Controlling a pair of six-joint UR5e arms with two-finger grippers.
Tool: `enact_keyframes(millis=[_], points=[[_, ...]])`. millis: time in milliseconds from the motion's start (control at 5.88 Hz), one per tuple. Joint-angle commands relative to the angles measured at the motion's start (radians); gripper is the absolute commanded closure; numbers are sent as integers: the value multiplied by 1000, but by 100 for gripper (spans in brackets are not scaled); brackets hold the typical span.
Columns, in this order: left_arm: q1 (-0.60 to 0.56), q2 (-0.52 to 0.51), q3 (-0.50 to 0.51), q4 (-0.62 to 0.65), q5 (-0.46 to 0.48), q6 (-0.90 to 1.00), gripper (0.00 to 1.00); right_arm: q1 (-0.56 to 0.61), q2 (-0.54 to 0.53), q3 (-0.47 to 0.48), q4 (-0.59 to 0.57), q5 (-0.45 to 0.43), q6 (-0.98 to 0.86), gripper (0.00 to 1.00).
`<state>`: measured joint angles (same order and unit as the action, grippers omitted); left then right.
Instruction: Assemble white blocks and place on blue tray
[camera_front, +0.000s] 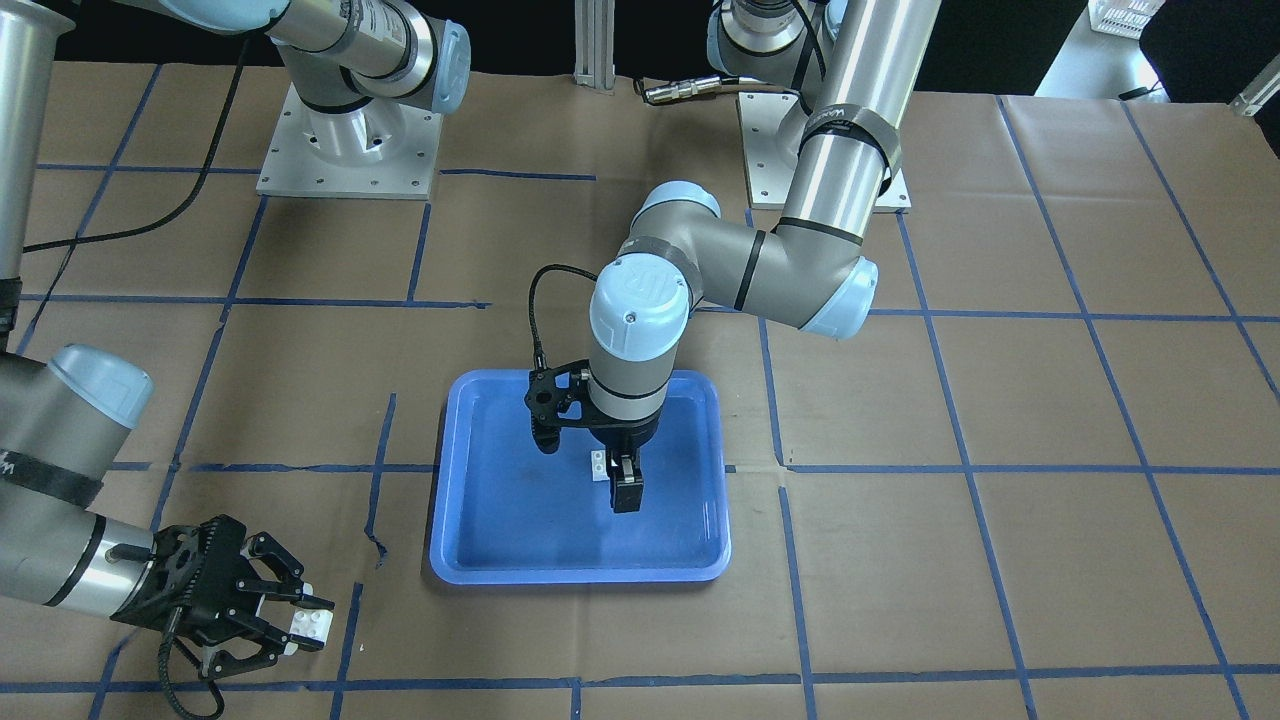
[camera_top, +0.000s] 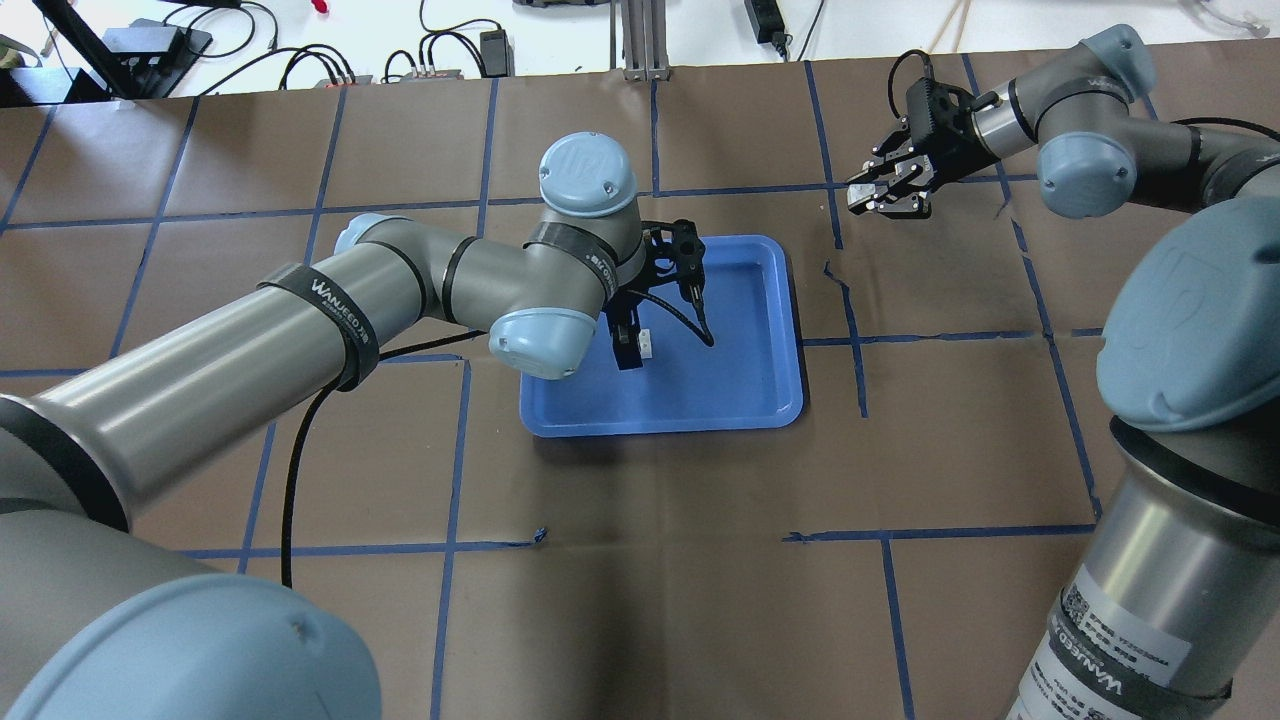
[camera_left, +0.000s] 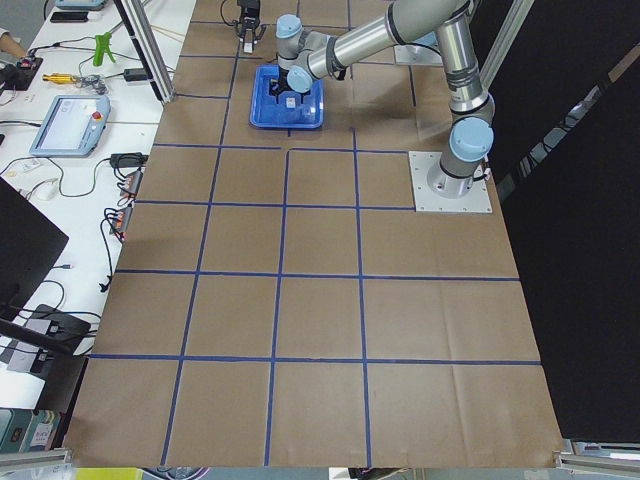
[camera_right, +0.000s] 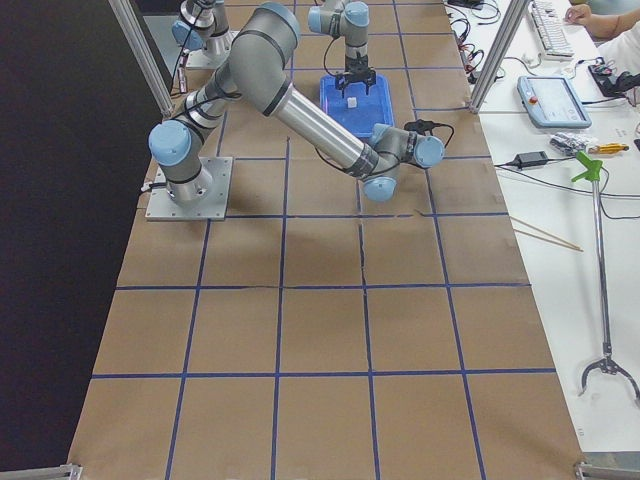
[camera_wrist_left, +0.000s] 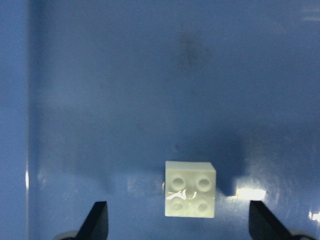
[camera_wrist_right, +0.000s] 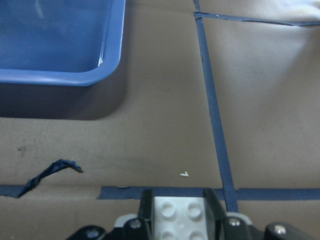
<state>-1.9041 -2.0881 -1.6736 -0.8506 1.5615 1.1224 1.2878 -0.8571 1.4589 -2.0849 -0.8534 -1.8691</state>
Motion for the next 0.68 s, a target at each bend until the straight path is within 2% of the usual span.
enact_keyframes(millis=[0, 170, 511], points=[[48, 58, 120, -204, 3, -39, 1, 13, -31, 12, 6, 2, 73, 72], [65, 97, 174, -291, -4, -58, 1, 28, -58, 52, -1, 5, 73, 72], [126, 227, 151, -332, 37, -227, 1, 114, -120, 112, -44, 2, 172, 72]])
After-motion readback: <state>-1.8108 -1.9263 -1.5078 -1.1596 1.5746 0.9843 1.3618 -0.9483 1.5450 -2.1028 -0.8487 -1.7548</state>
